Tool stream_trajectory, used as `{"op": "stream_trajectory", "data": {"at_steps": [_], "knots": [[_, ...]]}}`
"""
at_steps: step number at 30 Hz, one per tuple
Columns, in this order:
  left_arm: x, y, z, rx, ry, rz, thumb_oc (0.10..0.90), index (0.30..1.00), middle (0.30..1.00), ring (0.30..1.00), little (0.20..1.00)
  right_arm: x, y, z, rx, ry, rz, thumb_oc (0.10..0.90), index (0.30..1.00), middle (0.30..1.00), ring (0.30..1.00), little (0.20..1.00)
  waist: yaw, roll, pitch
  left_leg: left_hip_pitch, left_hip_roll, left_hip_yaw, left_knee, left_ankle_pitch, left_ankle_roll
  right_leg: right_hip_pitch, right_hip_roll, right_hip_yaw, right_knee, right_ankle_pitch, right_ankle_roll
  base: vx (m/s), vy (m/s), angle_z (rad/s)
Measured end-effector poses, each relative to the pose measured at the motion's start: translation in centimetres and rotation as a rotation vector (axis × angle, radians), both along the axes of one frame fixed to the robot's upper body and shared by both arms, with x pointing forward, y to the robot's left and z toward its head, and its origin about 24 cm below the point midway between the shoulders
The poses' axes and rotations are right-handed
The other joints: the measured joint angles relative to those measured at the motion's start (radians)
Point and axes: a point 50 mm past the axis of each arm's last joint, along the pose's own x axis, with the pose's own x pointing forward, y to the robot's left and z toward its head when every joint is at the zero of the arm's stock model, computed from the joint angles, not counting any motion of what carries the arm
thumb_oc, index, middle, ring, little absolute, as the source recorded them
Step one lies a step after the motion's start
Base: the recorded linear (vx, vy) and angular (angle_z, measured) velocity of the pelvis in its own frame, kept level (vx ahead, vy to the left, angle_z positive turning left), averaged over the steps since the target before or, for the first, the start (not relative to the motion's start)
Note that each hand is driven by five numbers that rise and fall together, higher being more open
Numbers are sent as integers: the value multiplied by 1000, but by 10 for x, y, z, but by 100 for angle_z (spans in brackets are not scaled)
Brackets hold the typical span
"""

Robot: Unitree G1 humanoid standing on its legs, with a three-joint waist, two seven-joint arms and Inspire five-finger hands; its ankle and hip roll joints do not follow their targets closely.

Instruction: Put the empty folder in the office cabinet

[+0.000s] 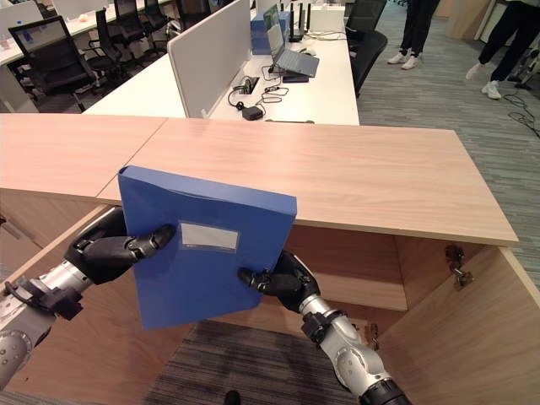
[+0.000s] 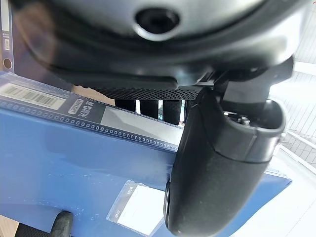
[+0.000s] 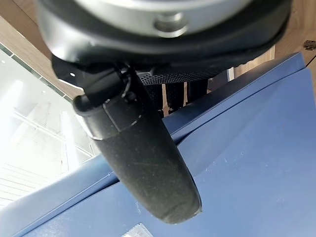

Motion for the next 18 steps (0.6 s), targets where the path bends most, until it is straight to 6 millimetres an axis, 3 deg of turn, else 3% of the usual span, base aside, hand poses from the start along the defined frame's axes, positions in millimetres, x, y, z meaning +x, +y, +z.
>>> {"op": "stream_trajectory", "data": {"at_steps": [1, 2, 3, 10, 14, 18], "knots": [[-1, 0, -1, -1, 5, 0, 400, 300, 300, 300, 300, -1, 0, -1, -4, 3, 7, 400, 300, 300, 300, 300, -1, -2, 0, 0, 0, 0, 0, 0, 0, 0, 0, 0, 0, 0, 0, 0, 0, 0], [-2, 0, -4, 1, 13, 2, 576, 564, 564, 564, 564, -1, -2, -1, -15, 4, 13, 400, 300, 300, 300, 300, 0, -3, 0, 0, 0, 0, 0, 0, 0, 0, 0, 0, 0, 0, 0, 0, 0, 0], [-3, 0, -6, 2, 21, 3, 800, 900, 900, 900, 900, -2, -2, -2, -26, 8, 29, 400, 300, 300, 300, 300, -1, -3, 0, 0, 0, 0, 0, 0, 0, 0, -1, 0, 0, 0, 0, 0, 0, 0], [-15, 2, -23, 34, -3, 77, 800, 900, 900, 900, 900, -7, 0, 3, -117, -24, 167, 400, 300, 300, 300, 300, -3, -5, 1, -1, -1, -2, 0, 0, 0, 0, -1, -2, 0, -2, 2, 0, 0, 0], [-30, 12, -38, 163, 35, 122, 800, 900, 900, 900, 900, -9, -22, 13, -317, -85, 251, 400, 300, 300, 300, 300, 2, -16, 2, -8, -1, -6, 0, -1, 0, -1, -1, -6, 0, -7, 9, -4, 3, 2], [-53, 21, -58, 224, 121, 149, 800, 900, 900, 900, 900, -13, -37, 13, -378, -94, 239, 400, 300, 300, 300, 300, 0, -17, 2, -16, -3, -15, 0, -4, 3, -7, -3, -15, 0, -9, 11, -13, 5, 7]]}}
